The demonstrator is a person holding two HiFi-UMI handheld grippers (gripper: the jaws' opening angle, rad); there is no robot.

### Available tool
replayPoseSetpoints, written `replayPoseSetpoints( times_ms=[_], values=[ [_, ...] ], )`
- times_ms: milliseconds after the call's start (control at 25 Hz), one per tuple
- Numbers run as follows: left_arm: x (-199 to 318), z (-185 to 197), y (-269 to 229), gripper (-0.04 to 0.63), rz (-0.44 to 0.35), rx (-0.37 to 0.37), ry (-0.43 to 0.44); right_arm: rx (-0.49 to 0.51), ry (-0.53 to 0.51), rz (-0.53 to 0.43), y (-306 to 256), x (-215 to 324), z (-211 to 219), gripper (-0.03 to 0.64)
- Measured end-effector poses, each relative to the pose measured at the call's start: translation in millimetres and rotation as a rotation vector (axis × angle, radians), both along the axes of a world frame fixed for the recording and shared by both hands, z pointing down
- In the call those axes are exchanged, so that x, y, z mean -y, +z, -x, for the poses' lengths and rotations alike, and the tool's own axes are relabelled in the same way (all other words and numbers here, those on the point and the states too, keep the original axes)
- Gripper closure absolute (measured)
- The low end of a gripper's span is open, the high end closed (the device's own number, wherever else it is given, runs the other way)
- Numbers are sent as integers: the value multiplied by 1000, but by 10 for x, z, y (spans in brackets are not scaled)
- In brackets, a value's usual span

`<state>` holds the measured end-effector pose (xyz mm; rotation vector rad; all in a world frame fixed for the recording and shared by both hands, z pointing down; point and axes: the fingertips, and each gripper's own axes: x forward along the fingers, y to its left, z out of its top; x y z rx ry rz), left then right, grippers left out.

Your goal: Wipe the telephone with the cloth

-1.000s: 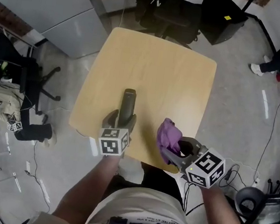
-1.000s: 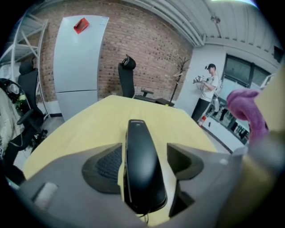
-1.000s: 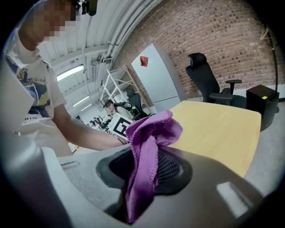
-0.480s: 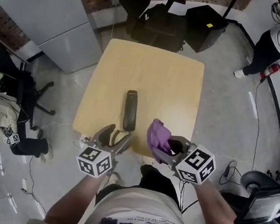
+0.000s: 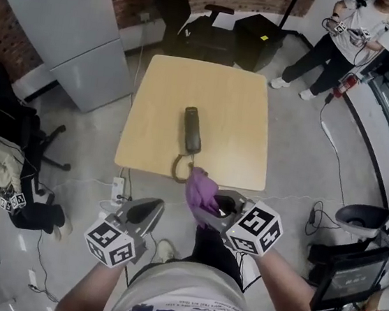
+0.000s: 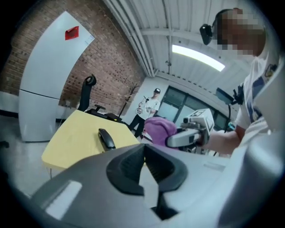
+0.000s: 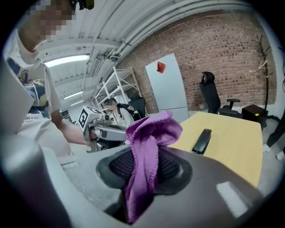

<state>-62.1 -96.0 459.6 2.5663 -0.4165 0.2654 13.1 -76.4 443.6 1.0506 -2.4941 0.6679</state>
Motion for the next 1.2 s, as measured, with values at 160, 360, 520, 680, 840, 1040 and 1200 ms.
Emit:
replayPoseSetpoints(
  times_ms=[160,360,520,680,840,1040,1200],
  values=[
    [-376,272,-16,592,-3,-7,97,-11,14,-2,-14,-316,370,508],
    [-753,476,-101,592,25,-23,170,-30,22,-2,-122,-678,637,508],
    [-990,539,-171,592,35,-29,177,-29,10,-15,-175,-954,755,508],
    [-1204,590,-260,592,19,-32,176,-19,1,-32,-230,-1222,849,508],
    [-1479,567,-328,592,0,-35,179,-19,-1,-54,-275,-1527,848,508],
    [-1860,577,-420,592,-14,-32,170,-10,-11,-80,-330,-1907,861,508],
    [-2180,611,-451,592,-21,-20,167,5,-13,-98,-370,-2228,913,508]
  ],
)
